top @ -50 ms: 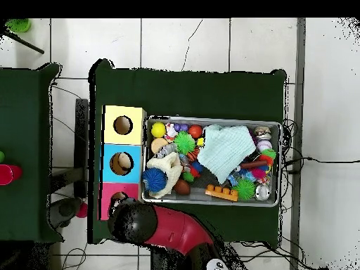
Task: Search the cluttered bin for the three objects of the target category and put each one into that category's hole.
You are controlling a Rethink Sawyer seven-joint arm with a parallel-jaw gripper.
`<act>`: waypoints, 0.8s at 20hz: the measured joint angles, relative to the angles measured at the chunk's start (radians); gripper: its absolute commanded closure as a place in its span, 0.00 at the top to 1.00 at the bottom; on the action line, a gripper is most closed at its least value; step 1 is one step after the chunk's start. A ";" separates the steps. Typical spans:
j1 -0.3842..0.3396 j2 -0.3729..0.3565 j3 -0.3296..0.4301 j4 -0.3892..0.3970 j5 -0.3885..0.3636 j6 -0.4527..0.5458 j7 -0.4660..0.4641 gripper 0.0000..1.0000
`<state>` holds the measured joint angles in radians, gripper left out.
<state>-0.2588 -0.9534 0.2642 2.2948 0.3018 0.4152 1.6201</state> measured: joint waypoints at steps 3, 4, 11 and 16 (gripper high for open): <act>0.003 -0.003 -0.004 0.000 0.000 0.000 0.000 1.00; 0.006 -0.003 -0.010 -0.001 -0.001 0.000 0.000 1.00; 0.039 -0.003 -0.073 -0.036 -0.062 0.000 0.000 1.00; 0.046 0.006 -0.117 -0.066 -0.128 -0.004 0.000 1.00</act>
<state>-0.2132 -0.9475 0.1474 2.2286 0.1741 0.4113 1.6201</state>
